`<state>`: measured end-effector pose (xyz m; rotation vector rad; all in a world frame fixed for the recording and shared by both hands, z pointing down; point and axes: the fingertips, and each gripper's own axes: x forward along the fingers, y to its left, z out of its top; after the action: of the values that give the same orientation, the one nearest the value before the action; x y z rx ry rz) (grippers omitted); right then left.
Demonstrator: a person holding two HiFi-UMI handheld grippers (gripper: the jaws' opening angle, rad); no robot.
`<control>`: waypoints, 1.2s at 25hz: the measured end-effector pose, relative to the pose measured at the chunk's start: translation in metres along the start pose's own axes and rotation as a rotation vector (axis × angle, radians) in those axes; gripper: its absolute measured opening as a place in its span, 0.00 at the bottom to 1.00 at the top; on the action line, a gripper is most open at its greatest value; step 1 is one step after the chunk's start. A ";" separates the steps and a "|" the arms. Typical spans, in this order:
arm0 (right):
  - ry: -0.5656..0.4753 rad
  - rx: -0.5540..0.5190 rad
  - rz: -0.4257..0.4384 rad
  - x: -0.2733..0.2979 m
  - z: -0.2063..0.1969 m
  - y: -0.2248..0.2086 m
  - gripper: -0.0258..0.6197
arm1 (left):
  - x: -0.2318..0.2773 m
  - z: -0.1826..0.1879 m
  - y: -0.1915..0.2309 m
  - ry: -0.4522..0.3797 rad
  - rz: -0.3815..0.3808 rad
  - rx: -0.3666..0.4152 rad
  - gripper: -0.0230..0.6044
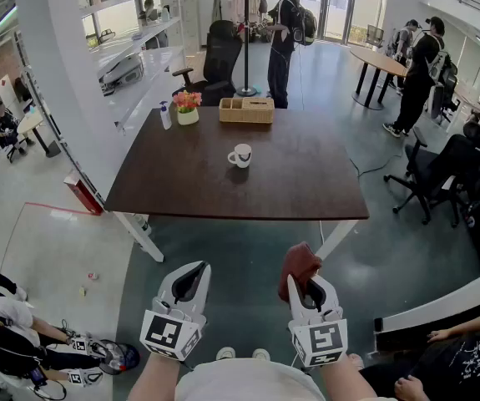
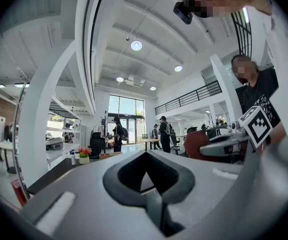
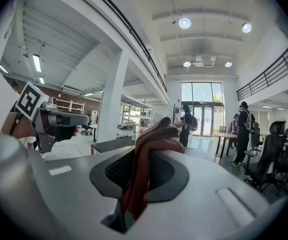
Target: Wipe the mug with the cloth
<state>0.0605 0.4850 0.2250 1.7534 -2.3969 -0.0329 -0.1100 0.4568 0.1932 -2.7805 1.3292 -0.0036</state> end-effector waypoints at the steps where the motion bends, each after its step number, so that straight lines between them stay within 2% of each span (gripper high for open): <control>1: 0.000 0.000 0.000 0.000 -0.001 0.000 0.16 | 0.000 -0.001 0.000 0.000 0.000 0.000 0.04; 9: 0.011 -0.007 0.000 0.006 -0.001 0.006 0.16 | 0.000 0.001 0.007 0.003 -0.004 -0.011 0.04; 15: 0.010 0.015 -0.035 0.019 -0.004 0.013 0.16 | -0.004 -0.007 0.026 0.004 -0.015 -0.020 0.04; 23: 0.027 0.030 -0.071 0.056 -0.004 0.044 0.16 | -0.009 -0.015 0.082 0.010 -0.047 -0.023 0.04; 30: 0.063 0.031 -0.045 0.112 -0.014 0.048 0.16 | 0.014 -0.047 0.132 0.049 -0.019 -0.056 0.04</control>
<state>-0.0158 0.3953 0.2587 1.7942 -2.3264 0.0533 -0.2047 0.3609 0.2330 -2.8572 1.3330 -0.0359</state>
